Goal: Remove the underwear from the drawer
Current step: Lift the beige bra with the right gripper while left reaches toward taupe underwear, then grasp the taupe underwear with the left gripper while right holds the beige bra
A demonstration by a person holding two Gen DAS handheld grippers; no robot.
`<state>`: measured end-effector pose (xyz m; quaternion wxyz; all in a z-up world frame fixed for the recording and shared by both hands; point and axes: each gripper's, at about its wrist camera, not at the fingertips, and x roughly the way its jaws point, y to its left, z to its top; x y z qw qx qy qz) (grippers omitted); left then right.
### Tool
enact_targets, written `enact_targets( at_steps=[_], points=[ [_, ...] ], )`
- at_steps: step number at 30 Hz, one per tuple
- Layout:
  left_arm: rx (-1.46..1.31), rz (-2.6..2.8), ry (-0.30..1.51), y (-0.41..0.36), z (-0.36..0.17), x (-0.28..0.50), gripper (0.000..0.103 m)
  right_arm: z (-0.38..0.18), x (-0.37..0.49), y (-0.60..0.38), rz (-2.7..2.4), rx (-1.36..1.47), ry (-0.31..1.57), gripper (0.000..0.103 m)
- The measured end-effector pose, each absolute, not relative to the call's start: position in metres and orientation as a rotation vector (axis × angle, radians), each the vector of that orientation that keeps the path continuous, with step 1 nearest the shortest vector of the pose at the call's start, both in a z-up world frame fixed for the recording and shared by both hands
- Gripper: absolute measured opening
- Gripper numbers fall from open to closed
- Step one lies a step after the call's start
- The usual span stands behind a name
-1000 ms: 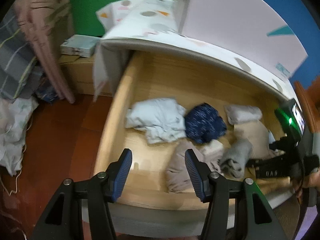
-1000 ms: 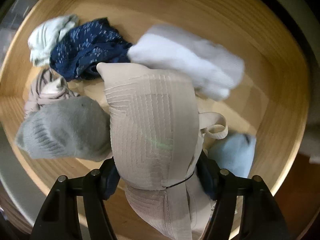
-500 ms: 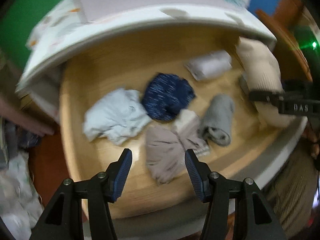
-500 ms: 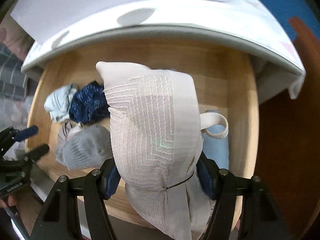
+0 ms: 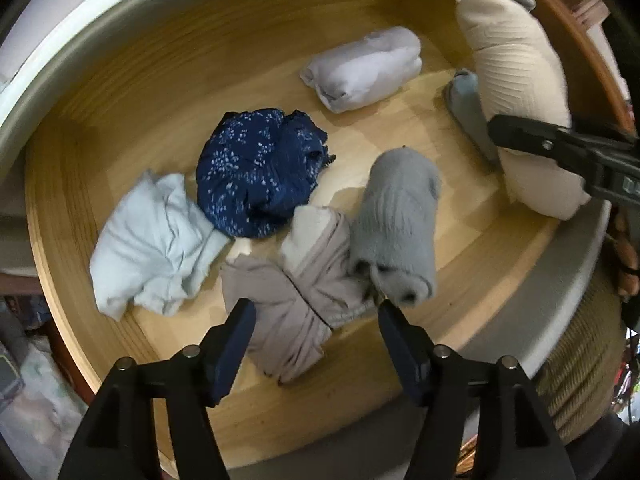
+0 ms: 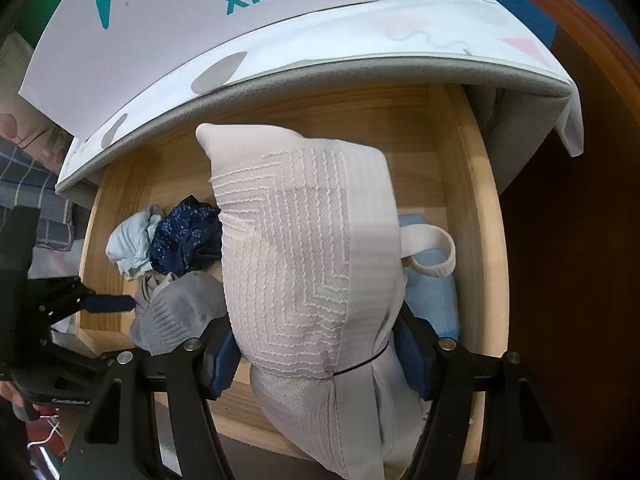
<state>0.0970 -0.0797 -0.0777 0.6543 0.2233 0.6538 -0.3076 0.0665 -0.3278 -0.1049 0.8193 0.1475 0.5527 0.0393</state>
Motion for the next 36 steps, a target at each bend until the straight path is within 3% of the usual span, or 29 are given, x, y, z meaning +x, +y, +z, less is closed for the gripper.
enact_targets(
  at_steps=[14, 24, 27, 36],
  points=[
    [0.559, -0.592, 1.535, -0.112, -0.112, 0.124, 0.085, -0.111, 0.071, -0.318, 0.096, 0.318, 1.176, 0.064],
    [0.65, -0.497, 1.54, -0.13, -0.139, 0.132, 0.085, -0.113, 0.072, -0.321, 0.104, 0.331, 1.175, 0.064],
    [0.664, -0.48, 1.527, -0.136, -0.14, 0.129, 0.082, -0.113, 0.072, -0.321, 0.103, 0.333, 1.173, 0.064],
    [0.593, -0.471, 1.469, -0.128, -0.132, 0.112, 0.06, -0.113, 0.073, -0.32, 0.106, 0.342, 1.17, 0.064]
  ],
)
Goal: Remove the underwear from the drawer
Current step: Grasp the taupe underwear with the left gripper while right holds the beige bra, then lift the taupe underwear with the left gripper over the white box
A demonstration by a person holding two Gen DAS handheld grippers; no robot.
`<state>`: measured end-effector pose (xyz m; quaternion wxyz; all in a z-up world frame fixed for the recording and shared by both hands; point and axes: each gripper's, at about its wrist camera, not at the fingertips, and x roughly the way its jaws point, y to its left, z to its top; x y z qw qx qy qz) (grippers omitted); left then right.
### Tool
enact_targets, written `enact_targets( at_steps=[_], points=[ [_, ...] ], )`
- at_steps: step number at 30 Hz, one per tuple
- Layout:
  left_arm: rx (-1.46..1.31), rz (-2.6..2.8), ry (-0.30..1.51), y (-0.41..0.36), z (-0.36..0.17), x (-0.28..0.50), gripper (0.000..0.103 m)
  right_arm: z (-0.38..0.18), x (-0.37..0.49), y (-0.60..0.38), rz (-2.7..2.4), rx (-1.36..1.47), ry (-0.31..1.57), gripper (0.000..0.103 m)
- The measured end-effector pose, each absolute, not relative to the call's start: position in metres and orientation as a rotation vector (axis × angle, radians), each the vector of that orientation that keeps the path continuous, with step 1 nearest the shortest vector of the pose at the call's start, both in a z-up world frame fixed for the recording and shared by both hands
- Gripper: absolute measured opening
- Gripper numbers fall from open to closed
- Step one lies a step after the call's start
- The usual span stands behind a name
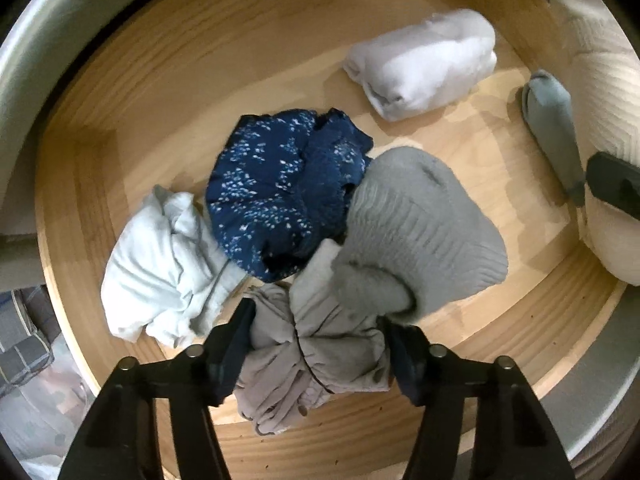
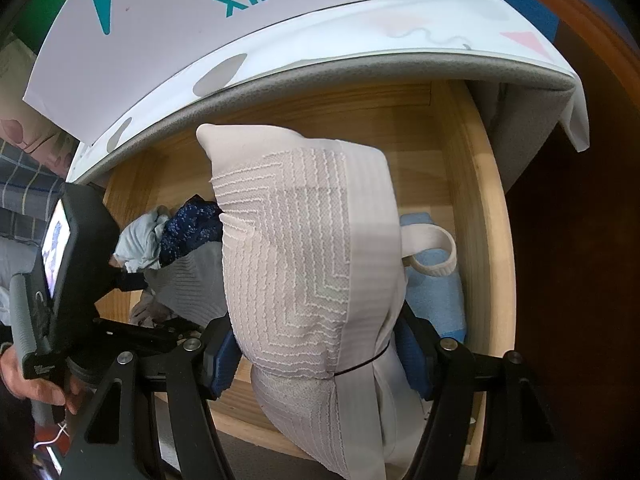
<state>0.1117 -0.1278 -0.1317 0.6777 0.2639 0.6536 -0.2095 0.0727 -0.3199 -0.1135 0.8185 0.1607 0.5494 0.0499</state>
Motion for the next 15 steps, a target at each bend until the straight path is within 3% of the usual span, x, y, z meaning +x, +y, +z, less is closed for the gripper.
enact_targets(
  at_steps=[7, 15],
  points=[
    [0.491, -0.451, 1.462, -0.114, -0.125, 0.108, 0.053, -0.115, 0.071, -0.32, 0.106, 0.356, 1.165, 0.064],
    [0.377, -0.443, 1.428, -0.089, -0.106, 0.102, 0.052, -0.114, 0.071, -0.318, 0.105, 0.351, 1.164, 0.064]
  ],
)
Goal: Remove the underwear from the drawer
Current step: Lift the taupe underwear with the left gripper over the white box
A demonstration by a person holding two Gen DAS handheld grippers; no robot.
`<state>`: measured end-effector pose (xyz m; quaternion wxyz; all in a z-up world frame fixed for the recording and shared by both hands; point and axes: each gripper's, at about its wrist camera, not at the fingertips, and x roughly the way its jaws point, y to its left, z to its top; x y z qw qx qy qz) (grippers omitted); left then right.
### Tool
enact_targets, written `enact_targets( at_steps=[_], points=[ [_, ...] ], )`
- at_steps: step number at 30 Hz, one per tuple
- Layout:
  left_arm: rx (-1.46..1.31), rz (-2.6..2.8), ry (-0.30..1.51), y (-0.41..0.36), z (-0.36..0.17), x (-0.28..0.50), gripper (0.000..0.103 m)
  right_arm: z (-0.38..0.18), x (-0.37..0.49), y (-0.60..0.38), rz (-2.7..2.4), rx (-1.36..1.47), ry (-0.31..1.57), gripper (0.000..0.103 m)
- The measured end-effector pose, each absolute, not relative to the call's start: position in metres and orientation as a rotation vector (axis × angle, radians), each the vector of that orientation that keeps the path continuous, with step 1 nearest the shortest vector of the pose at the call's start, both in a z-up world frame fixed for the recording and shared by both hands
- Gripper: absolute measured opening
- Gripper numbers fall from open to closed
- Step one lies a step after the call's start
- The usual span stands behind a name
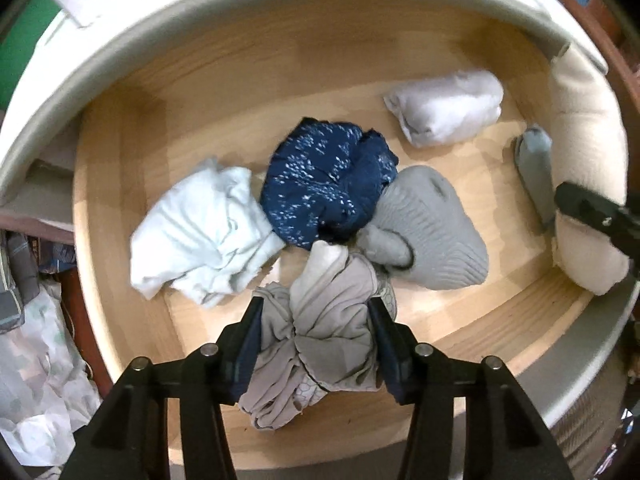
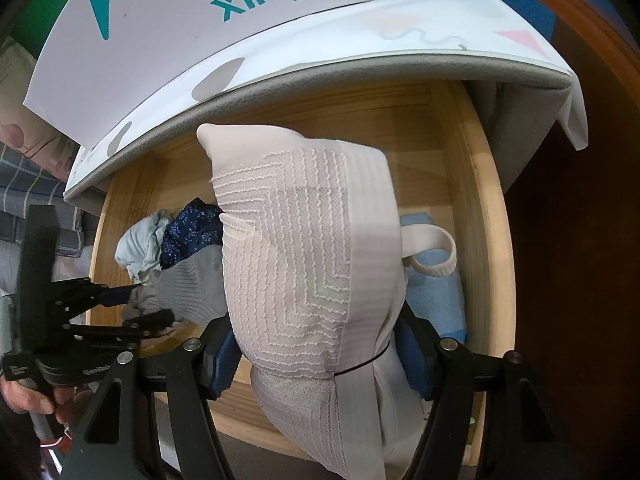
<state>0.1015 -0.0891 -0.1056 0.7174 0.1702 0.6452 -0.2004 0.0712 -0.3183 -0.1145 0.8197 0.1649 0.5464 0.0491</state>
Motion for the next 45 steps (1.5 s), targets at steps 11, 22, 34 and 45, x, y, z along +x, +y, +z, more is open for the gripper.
enact_targets(
  at_steps=[11, 22, 34, 45],
  points=[
    [0.249, -0.447, 1.315, -0.051, -0.041, 0.092, 0.052, -0.114, 0.072, -0.316, 0.098, 0.342, 1.163, 0.064],
    [0.163, -0.459, 1.141, -0.012, 0.066, 0.082, 0.052, -0.114, 0.073, -0.307, 0.077, 0.312, 1.166, 0.064],
    [0.075, -0.398, 0.84, 0.006, 0.22, 0.111, 0.052, -0.116, 0.075, -0.3, 0.064, 0.301, 1.168, 0.064],
    [0.028, -0.336, 0.813, -0.036, 0.238, 0.196, 0.052, -0.117, 0.075, -0.3, 0.062, 0.312, 1.164, 0.064]
  ],
)
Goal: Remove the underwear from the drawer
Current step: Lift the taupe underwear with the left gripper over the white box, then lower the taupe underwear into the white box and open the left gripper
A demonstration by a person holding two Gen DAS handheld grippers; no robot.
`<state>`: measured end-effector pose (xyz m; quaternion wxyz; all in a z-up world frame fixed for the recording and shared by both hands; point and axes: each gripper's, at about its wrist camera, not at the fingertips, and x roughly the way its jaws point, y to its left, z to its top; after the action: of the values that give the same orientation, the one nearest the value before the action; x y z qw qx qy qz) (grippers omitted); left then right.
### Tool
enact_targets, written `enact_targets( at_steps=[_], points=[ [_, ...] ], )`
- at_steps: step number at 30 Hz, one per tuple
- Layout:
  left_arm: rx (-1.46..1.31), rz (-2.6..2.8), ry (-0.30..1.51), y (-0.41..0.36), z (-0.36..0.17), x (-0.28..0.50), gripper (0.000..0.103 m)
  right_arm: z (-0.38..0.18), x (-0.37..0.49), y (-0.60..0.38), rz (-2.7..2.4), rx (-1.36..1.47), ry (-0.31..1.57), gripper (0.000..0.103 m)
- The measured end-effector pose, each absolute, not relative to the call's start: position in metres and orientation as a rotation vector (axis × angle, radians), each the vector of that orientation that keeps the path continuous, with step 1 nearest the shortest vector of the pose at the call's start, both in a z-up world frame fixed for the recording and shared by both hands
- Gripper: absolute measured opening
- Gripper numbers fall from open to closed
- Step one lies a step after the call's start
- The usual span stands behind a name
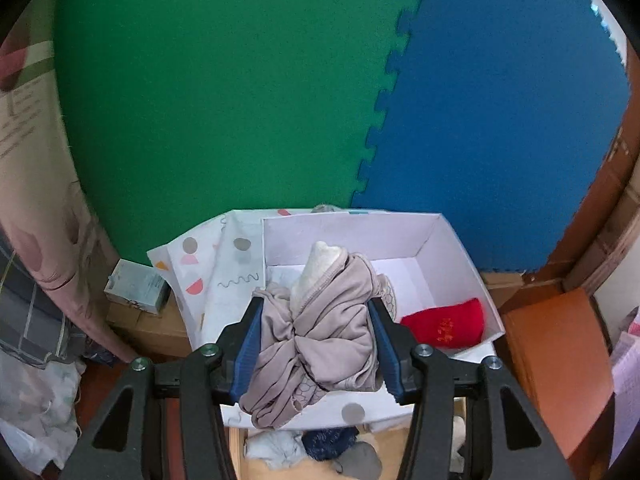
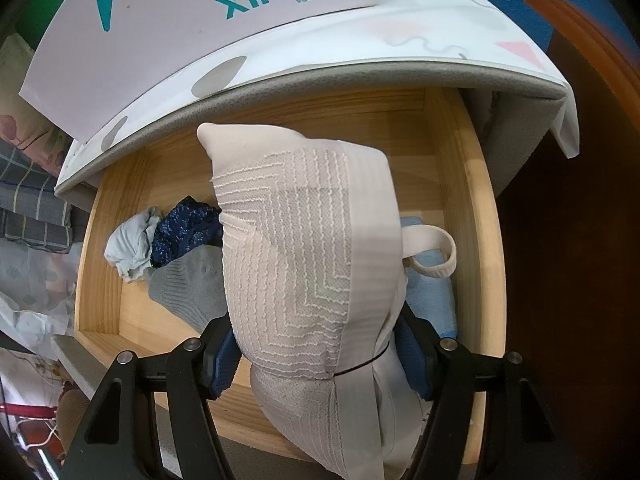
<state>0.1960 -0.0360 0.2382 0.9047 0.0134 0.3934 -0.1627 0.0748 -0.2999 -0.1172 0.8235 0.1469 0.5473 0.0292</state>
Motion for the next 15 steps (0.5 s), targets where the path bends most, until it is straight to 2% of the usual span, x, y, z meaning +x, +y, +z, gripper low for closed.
enact_targets(
  at_steps=[7, 15],
  points=[
    [0.035, -0.327, 0.93, -0.067, 0.178, 0.239, 0.052, -0.116, 0.073, -0.303, 0.066, 0.32, 1.157, 0.064],
    [0.112, -0.313, 0.98, -0.088, 0.137, 0.259, 0.053, -0.115, 0.072, -0.308, 0.077, 0.337, 1.159, 0.064]
  ],
)
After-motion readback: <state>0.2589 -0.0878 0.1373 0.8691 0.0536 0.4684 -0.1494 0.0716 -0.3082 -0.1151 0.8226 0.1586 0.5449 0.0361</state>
